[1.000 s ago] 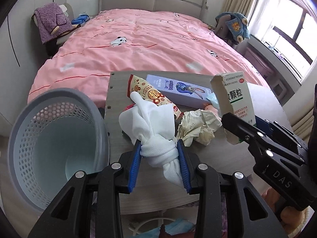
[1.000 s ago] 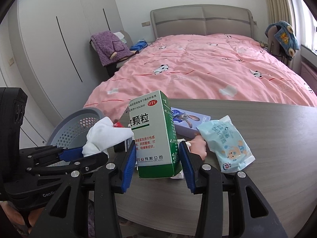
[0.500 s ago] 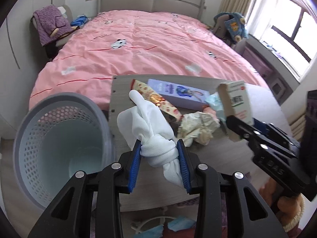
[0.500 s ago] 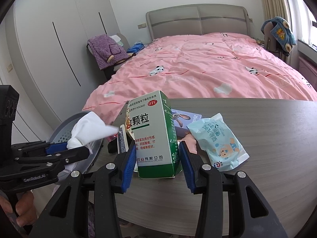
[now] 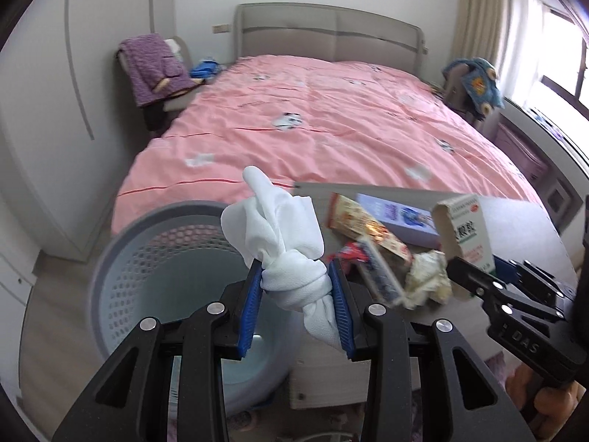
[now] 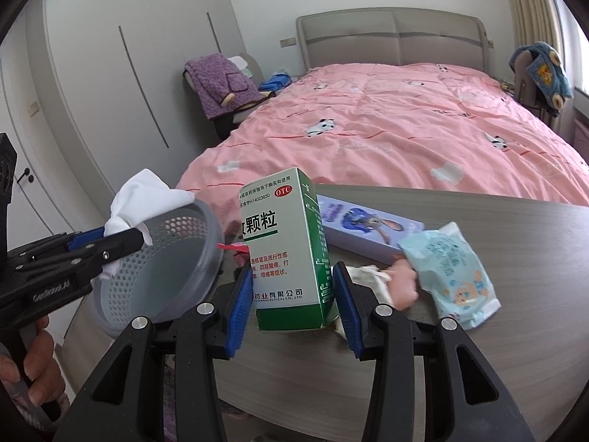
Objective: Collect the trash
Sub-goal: 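Lift the white cloth with the left gripper while the right gripper carries the box over the basket, then open the left gripper over the basket while the right gripper releases the box into it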
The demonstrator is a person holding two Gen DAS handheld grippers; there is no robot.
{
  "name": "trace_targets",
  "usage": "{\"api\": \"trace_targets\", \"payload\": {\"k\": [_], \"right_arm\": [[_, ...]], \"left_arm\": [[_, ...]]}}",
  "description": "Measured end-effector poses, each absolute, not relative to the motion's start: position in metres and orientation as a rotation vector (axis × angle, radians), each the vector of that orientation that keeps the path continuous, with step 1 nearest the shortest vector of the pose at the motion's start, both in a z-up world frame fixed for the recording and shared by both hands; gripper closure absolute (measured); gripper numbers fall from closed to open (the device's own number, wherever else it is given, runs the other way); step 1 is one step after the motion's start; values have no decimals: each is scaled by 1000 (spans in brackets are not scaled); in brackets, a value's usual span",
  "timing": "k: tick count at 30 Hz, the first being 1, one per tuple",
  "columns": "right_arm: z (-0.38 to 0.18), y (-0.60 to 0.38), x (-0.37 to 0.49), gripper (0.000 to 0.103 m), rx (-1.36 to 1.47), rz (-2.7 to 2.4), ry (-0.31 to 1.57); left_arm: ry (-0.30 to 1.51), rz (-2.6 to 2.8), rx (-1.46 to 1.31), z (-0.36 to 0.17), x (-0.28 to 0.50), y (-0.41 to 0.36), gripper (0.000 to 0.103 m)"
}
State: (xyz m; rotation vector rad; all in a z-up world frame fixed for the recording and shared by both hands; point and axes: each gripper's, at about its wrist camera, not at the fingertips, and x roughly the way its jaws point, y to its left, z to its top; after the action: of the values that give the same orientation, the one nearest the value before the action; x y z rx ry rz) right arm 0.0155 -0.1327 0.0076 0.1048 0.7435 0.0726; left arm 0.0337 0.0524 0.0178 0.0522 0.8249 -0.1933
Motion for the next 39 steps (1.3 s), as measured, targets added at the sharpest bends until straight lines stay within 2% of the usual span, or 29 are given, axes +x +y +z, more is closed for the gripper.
{"api": "trace_targets", "payload": {"k": [13, 25, 28, 30, 39], "right_arm": [[-17, -41, 72, 61, 26, 254, 839], [-36, 8, 103, 60, -16, 334, 894], [-35, 11, 104, 58, -21, 338, 886], [-34, 11, 104, 52, -26, 332, 880], [-36, 9, 103, 48, -21, 319, 880]], "left_arm": [[869, 50, -9, -20, 56, 144, 68], [874, 127, -23, -40, 66, 173, 68], [879, 130, -30, -41, 67, 176, 63], [878, 142, -28, -41, 64, 176, 52], [868, 177, -31, -40, 62, 180, 38]]}}
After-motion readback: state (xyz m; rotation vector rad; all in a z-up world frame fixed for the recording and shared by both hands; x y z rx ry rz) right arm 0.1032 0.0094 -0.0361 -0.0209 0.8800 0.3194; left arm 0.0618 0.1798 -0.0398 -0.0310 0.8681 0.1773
